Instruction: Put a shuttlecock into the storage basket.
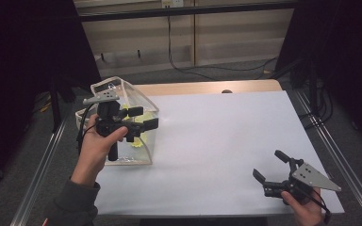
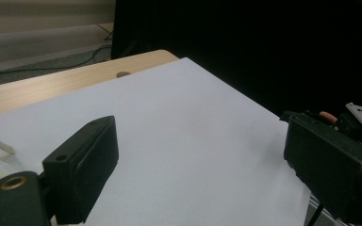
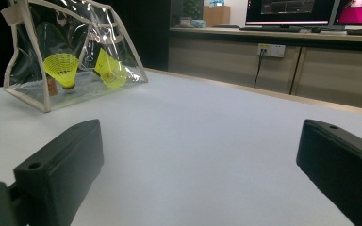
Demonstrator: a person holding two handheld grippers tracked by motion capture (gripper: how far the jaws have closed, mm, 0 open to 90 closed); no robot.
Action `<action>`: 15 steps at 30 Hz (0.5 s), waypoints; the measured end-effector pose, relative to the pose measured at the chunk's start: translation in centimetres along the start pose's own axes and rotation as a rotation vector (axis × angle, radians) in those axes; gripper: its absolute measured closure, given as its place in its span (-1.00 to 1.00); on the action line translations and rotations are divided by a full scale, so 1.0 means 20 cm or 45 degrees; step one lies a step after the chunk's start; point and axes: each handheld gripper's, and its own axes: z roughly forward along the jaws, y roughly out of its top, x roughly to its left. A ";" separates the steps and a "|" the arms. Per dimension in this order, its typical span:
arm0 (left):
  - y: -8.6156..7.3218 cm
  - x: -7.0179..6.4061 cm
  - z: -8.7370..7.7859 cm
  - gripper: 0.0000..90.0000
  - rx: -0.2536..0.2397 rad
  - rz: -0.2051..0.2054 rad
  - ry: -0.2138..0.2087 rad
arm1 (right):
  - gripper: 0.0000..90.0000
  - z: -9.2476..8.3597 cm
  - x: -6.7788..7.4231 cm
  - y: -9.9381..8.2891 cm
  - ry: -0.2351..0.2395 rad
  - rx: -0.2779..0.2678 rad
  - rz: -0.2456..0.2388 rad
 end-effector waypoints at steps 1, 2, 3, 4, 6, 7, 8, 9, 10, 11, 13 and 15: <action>-0.01 0.00 0.00 -0.76 -0.002 -0.001 -0.004 | -0.97 0.00 0.00 0.00 0.000 0.000 0.000; -0.01 -0.01 0.01 -0.76 -0.003 -0.002 -0.009 | -0.97 0.00 0.00 0.00 0.000 0.000 0.000; -0.02 -0.01 0.01 -0.76 -0.010 0.000 -0.012 | -0.97 0.00 0.00 0.00 0.000 0.000 0.001; -0.02 -0.01 0.01 -0.76 -0.014 0.002 -0.021 | -0.97 0.00 0.00 0.00 0.000 0.000 0.001; -0.03 -0.02 0.01 -0.76 -0.009 0.007 -0.028 | -0.97 0.00 0.00 0.00 0.000 0.001 0.001; -0.03 -0.02 0.01 -0.76 -0.018 0.010 -0.039 | -0.97 0.00 0.00 0.00 0.000 0.000 0.001; -0.03 -0.03 0.01 -0.76 -0.008 0.017 -0.048 | -0.97 0.00 0.00 0.00 0.000 0.000 0.001; -0.04 -0.03 0.01 -0.76 -0.013 0.022 -0.054 | -0.97 0.00 0.00 0.00 0.000 0.001 0.000; -0.04 -0.03 0.01 -0.76 -0.018 0.024 -0.051 | -0.97 0.00 0.00 0.00 -0.001 0.001 0.000; -0.04 -0.03 0.02 -0.76 -0.022 0.021 -0.059 | -0.97 0.00 0.00 0.00 0.000 0.000 0.000; -0.05 -0.03 0.02 -0.76 -0.027 0.024 -0.060 | -0.97 0.00 0.00 0.00 0.000 0.002 -0.001; -0.07 -0.03 0.02 -0.76 -0.028 0.024 -0.067 | -0.97 0.00 0.00 0.00 0.003 0.004 -0.002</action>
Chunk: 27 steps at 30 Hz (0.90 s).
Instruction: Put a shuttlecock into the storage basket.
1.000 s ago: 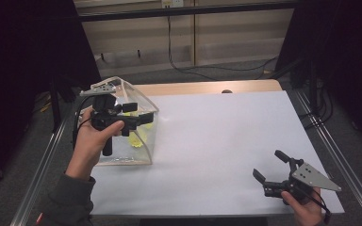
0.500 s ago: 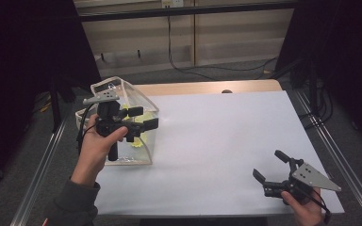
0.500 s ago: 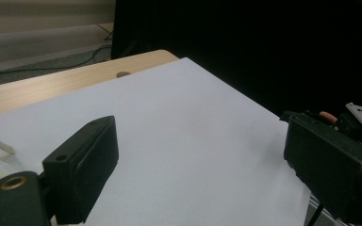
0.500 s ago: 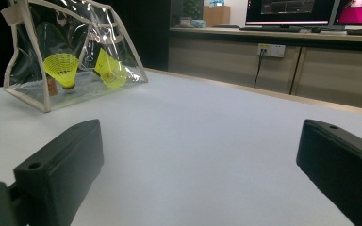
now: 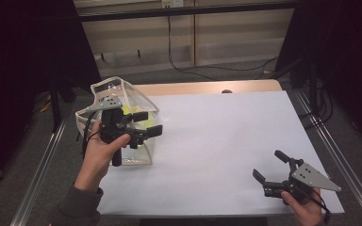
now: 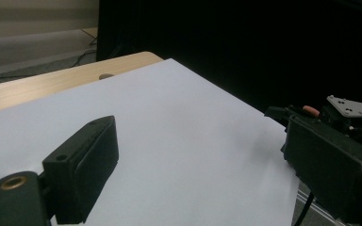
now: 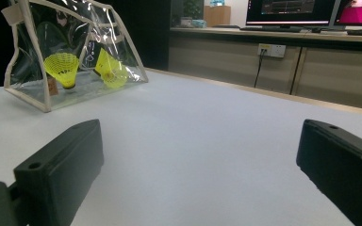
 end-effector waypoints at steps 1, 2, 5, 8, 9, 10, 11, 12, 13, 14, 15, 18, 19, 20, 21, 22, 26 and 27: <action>-0.01 0.00 0.00 -0.76 -0.005 0.008 0.007 | -0.97 0.00 0.00 0.00 -0.001 0.000 0.001; -0.01 0.00 0.00 -0.76 -0.003 0.009 0.006 | -0.97 0.00 0.00 0.00 -0.003 -0.002 0.002; -0.02 -0.01 0.00 -0.76 -0.004 0.035 0.005 | -0.97 0.00 0.00 0.00 -0.003 -0.002 0.002; -0.04 -0.02 0.01 -0.77 -0.003 0.053 -0.016 | -0.97 0.00 0.00 0.00 0.000 -0.001 0.000; -0.04 -0.03 0.01 -0.77 -0.011 0.057 -0.018 | -0.97 0.00 0.00 0.00 -0.002 -0.005 0.000; -0.05 -0.03 0.01 -0.77 -0.004 0.060 -0.021 | -0.97 0.00 0.00 0.00 -0.001 -0.006 0.000; -0.05 -0.03 0.02 -0.78 -0.008 0.063 -0.025 | -0.97 0.00 0.00 0.00 0.000 -0.005 -0.002; -0.06 -0.03 0.02 -0.78 -0.012 0.067 -0.026 | -0.97 0.00 0.00 0.00 0.000 -0.005 -0.002; -0.07 -0.03 0.02 -0.78 -0.008 0.070 -0.024 | -0.97 0.00 0.00 0.00 0.000 -0.005 -0.002; -0.07 -0.03 0.02 -0.78 -0.014 0.069 -0.029 | -0.97 0.00 0.00 0.00 0.000 -0.005 -0.003; -0.08 -0.04 0.02 -0.78 -0.020 0.071 -0.030 | -0.97 0.00 0.00 0.00 0.000 -0.004 -0.002; -0.09 -0.05 0.02 -0.78 -0.016 0.094 -0.031 | -0.97 0.00 0.00 0.00 0.000 -0.005 -0.002; -0.10 -0.05 0.03 -0.78 -0.022 0.100 -0.034 | -0.97 0.00 0.00 0.00 0.000 -0.005 -0.002; -0.11 -0.06 0.03 -0.79 -0.027 0.105 -0.040 | -0.97 0.00 0.00 0.00 0.000 -0.005 -0.002; -0.11 -0.06 0.03 -0.79 -0.022 0.109 -0.039 | -0.97 0.00 0.00 0.00 -0.001 -0.005 -0.003; -0.12 -0.06 0.03 -0.79 -0.020 0.116 -0.044 | -0.97 0.00 0.00 0.00 0.001 -0.002 -0.002; -0.15 -0.07 0.04 -0.81 -0.017 0.120 -0.047 | -0.97 0.00 0.00 0.00 -0.001 -0.005 -0.004; -0.16 -0.07 0.04 -0.81 -0.019 0.116 -0.049 | -0.97 0.00 0.00 0.00 -0.001 -0.005 -0.003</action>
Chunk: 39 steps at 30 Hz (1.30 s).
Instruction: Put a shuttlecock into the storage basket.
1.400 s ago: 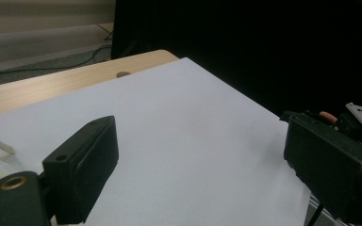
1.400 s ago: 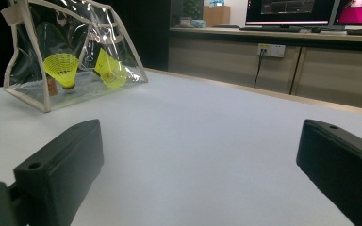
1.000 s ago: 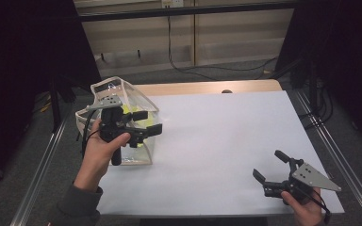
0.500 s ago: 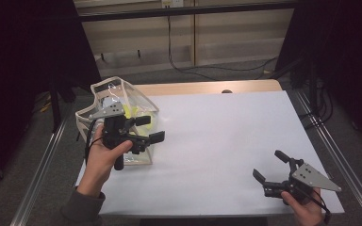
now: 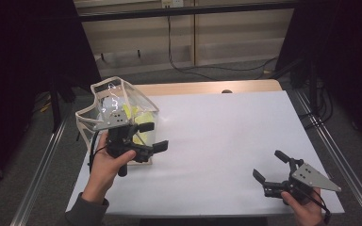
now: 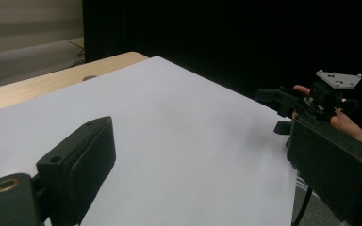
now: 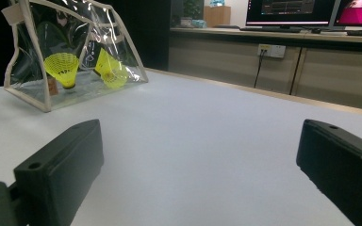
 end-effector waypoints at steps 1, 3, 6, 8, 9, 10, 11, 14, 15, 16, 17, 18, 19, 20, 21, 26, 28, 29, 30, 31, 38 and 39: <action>-0.01 0.00 0.00 -0.81 -0.002 0.004 -0.001 | -0.97 0.00 0.00 0.00 0.000 0.001 0.000; -0.02 0.00 0.00 -0.82 -0.006 0.001 -0.006 | -0.97 0.00 0.00 0.00 0.000 0.001 0.000; -0.04 0.00 0.00 -0.83 -0.009 -0.001 -0.004 | -0.97 0.00 0.00 0.00 0.001 0.002 0.000; -0.05 0.00 0.01 -0.84 -0.009 0.000 -0.014 | -0.97 0.00 0.00 0.00 0.000 0.000 0.002; -0.06 0.00 0.01 -0.84 -0.010 0.001 -0.010 | -0.97 0.00 0.00 0.00 0.000 0.000 0.002; -0.07 0.00 0.01 -0.85 -0.010 -0.004 -0.016 | -0.97 0.00 0.00 0.00 0.000 0.000 0.004; -0.07 0.00 0.02 -0.85 -0.008 -0.002 -0.020 | -0.97 0.00 0.00 0.00 0.000 0.000 0.002; -0.09 0.01 0.02 -0.85 -0.008 0.006 -0.023 | -0.97 0.00 0.00 0.00 0.001 0.000 0.004; -0.10 0.01 0.02 -0.86 -0.011 0.003 -0.024 | -0.97 0.00 0.00 0.00 0.001 0.003 0.004; -0.11 0.01 0.02 -0.86 -0.009 -0.001 -0.024 | -0.97 0.00 0.00 0.00 0.000 0.001 0.004; -0.11 0.01 0.02 -0.86 -0.003 0.008 -0.020 | -0.97 0.00 0.00 0.00 0.000 0.000 0.004; -0.12 0.01 0.02 -0.86 -0.003 0.003 -0.022 | -0.97 0.00 0.00 0.00 0.000 0.000 0.003; -0.13 0.01 0.02 -0.86 -0.006 -0.003 -0.021 | -0.97 0.00 0.00 0.00 0.000 0.000 0.003; -0.14 0.01 0.02 -0.87 0.001 0.007 -0.020 | -0.97 0.00 0.00 0.00 0.001 0.000 0.003; -0.15 0.02 0.02 -0.87 -0.001 0.010 -0.020 | -0.97 0.00 0.00 0.00 0.001 0.000 0.003; -0.18 0.03 0.02 -0.88 0.007 0.006 -0.027 | -0.97 0.00 0.00 0.00 0.001 0.002 0.000; -0.20 0.04 0.01 -0.89 0.014 0.011 -0.023 | -0.97 0.00 0.00 0.00 0.000 0.001 0.001; -0.21 0.04 0.01 -0.89 0.012 0.015 -0.021 | -0.97 0.00 0.00 0.00 -0.001 0.000 0.000; -0.21 0.04 0.01 -0.89 0.015 0.019 -0.025 | -0.97 0.00 0.00 0.00 0.000 0.002 0.002; -0.22 0.04 0.01 -0.89 0.005 0.014 -0.027 | -0.97 0.00 0.00 0.00 0.000 0.000 0.001; -0.27 0.05 0.01 -0.90 0.011 0.032 -0.042 | -0.97 0.00 0.00 0.00 0.001 0.001 0.000; -0.27 0.05 0.01 -0.90 0.011 0.037 -0.043 | -0.97 0.00 0.00 0.00 0.001 -0.001 -0.001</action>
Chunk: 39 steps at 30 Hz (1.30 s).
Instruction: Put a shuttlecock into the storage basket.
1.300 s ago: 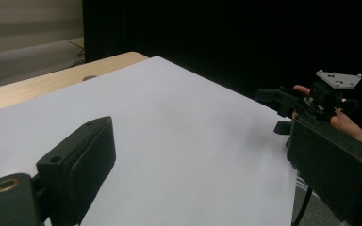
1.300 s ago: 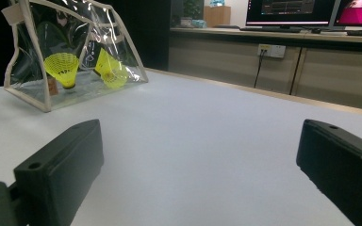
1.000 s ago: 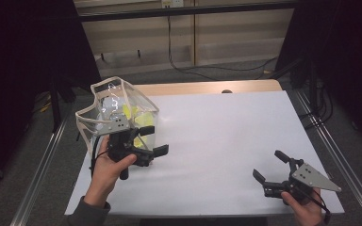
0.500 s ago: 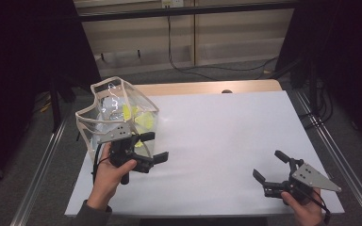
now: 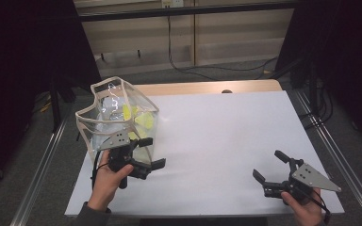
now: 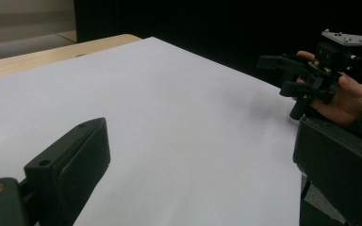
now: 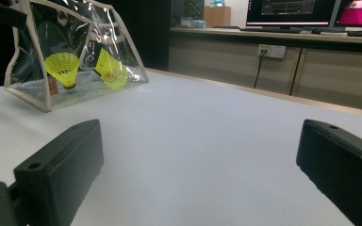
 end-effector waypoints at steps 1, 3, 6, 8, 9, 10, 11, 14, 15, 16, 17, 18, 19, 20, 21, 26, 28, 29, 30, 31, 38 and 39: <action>-0.01 0.00 0.00 -0.90 -0.002 0.001 0.001 | -0.97 0.00 0.00 0.00 0.000 0.000 0.000; -0.02 0.01 0.00 -0.90 0.008 0.011 0.002 | -0.97 0.00 0.00 0.00 0.001 0.000 -0.001; -0.03 0.01 -0.01 -0.90 0.001 0.021 0.000 | -0.97 0.00 0.00 0.00 0.000 0.001 0.002; -0.04 0.01 0.00 -0.90 0.000 0.018 -0.006 | -0.97 0.00 0.00 0.00 0.000 0.001 0.001; -0.05 0.02 -0.01 -0.90 0.006 0.025 0.000 | -0.97 0.00 0.00 0.00 0.000 0.000 0.001; -0.05 0.02 -0.01 -0.90 0.002 0.018 0.004 | -0.97 0.00 0.00 0.00 0.000 0.001 0.001; -0.06 0.02 -0.01 -0.90 0.004 0.026 0.003 | -0.97 0.00 0.00 0.00 0.000 0.001 0.000; -0.07 0.02 -0.01 -0.90 0.000 0.031 0.006 | -0.97 0.00 0.00 0.00 0.000 0.000 0.001; -0.07 0.02 -0.02 -0.90 -0.002 0.035 0.006 | -0.97 0.00 0.00 0.00 0.000 0.000 0.001; -0.07 0.02 -0.02 -0.90 0.003 0.034 0.010 | -0.97 0.00 0.00 0.00 0.000 0.000 0.001; -0.08 0.03 -0.02 -0.90 0.009 0.036 0.013 | -0.97 0.00 0.00 0.00 0.001 0.000 0.002; -0.08 0.03 -0.02 -0.90 0.005 0.030 0.011 | -0.97 0.00 0.00 0.00 0.001 -0.001 0.000; -0.08 0.03 -0.02 -0.90 0.006 0.029 0.011 | -0.97 0.00 0.00 0.00 0.001 0.000 0.001; -0.09 0.03 -0.02 -0.90 0.005 0.026 0.011 | -0.97 0.00 0.00 0.00 0.001 0.000 0.002; -0.09 0.03 -0.03 -0.90 0.014 0.033 0.010 | -0.97 0.00 0.00 0.00 0.001 -0.001 0.001; -0.11 0.04 -0.03 -0.90 0.022 0.041 0.023 | -0.97 0.00 0.00 0.00 0.001 0.000 0.002; -0.12 0.04 -0.03 -0.90 0.021 0.044 0.023 | -0.97 0.00 0.00 0.00 0.001 0.000 0.002; -0.13 0.04 -0.04 -0.90 0.020 0.041 0.027 | -0.97 0.00 0.00 0.00 0.002 0.000 0.000; -0.13 0.04 -0.04 -0.90 0.014 0.031 0.025 | -0.97 0.00 0.00 0.00 0.002 0.000 0.000; -0.13 0.04 -0.04 -0.90 0.018 0.041 0.022 | -0.97 0.00 0.00 0.00 0.000 -0.002 0.001; -0.16 0.05 -0.05 -0.90 0.022 0.043 0.036 | -0.97 0.00 0.00 0.00 0.003 0.000 0.000; -0.17 0.05 -0.06 -0.90 0.030 0.046 0.039 | -0.97 0.00 0.00 0.00 0.002 -0.001 -0.001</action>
